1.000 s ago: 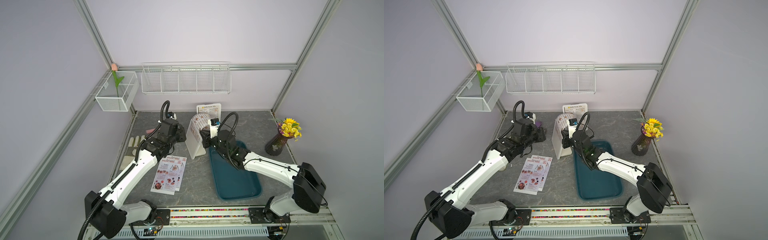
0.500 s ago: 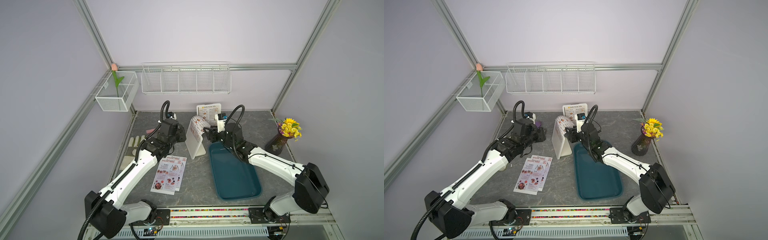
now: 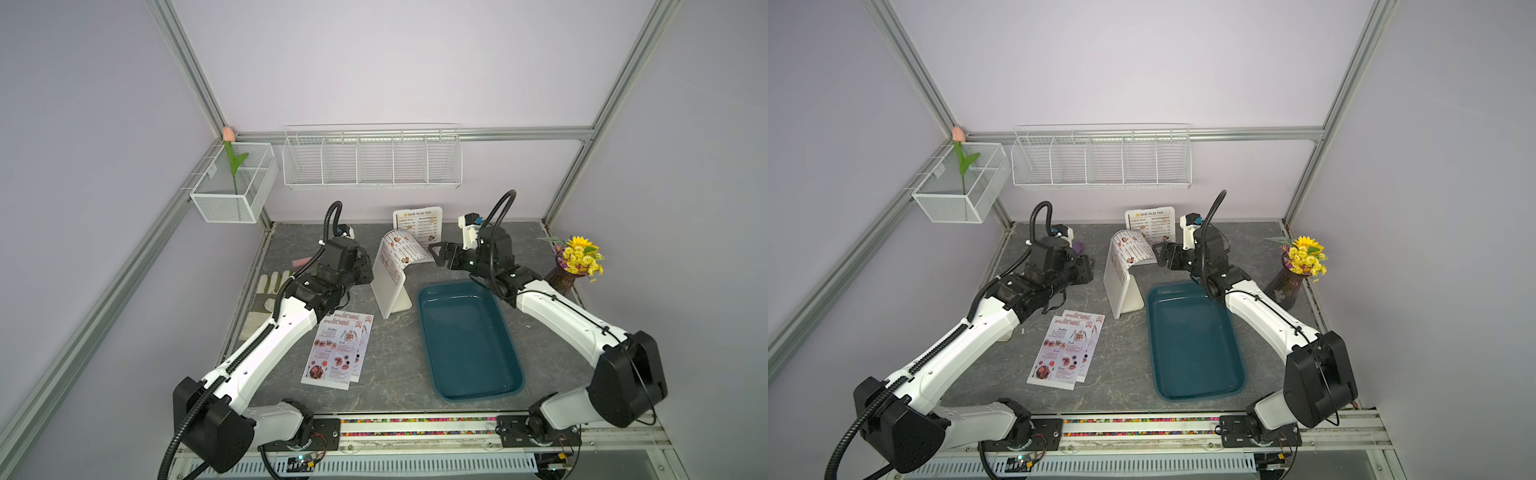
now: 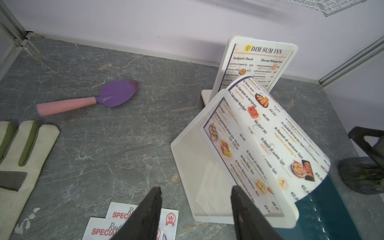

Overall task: Replace the menus in the menu holders
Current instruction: Insert the menu into the menu holder.

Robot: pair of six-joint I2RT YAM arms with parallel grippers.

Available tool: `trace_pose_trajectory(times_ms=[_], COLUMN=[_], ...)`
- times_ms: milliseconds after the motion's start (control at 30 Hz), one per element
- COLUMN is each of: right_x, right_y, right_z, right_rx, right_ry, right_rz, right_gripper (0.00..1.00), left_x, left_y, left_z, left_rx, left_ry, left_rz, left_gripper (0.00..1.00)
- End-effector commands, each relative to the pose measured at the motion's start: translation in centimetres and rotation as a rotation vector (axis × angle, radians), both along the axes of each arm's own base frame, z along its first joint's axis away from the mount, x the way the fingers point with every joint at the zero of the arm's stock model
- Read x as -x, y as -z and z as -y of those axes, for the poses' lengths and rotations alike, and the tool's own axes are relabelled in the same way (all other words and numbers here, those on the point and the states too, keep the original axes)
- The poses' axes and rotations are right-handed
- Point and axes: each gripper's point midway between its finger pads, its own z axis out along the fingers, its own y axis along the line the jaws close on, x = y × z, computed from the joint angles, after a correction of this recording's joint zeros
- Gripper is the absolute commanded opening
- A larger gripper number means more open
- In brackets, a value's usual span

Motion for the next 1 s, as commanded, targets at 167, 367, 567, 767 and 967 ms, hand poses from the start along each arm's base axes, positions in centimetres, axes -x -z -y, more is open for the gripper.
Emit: trace_pose_trajectory(times_ms=[167, 367, 567, 767, 967], right_x=[-1.0, -3.0, -4.4, -4.6, -4.5], right_y=[3.1, 3.8, 3.5, 3.4, 3.0], right_z=[-1.3, -2.9, -4.5, -6.4, -7.0], right_rx=[-0.206, -0.339, -0.444, -0.512, -0.535], right_ry=[-0.166, -0.205, -0.219, -0.260, -0.277], right_rz=[-0.244, -0.294, -0.316, -0.342, -0.345], right_gripper=[0.86, 0.86, 0.84, 0.82, 0.80], left_x=[-0.6, -0.7, -0.7, -0.8, -0.8], left_y=[-1.2, -1.3, -1.0, -0.9, -1.0], left_z=[0.5, 0.7, 0.8, 0.7, 0.5], left_rx=[-0.002, -0.007, -0.012, -0.018, -0.026], left_ry=[-0.002, -0.005, -0.008, -0.010, -0.016], left_rz=[0.019, 0.021, 0.017, 0.019, 0.023], left_gripper=[0.56, 0.56, 0.56, 0.56, 0.56])
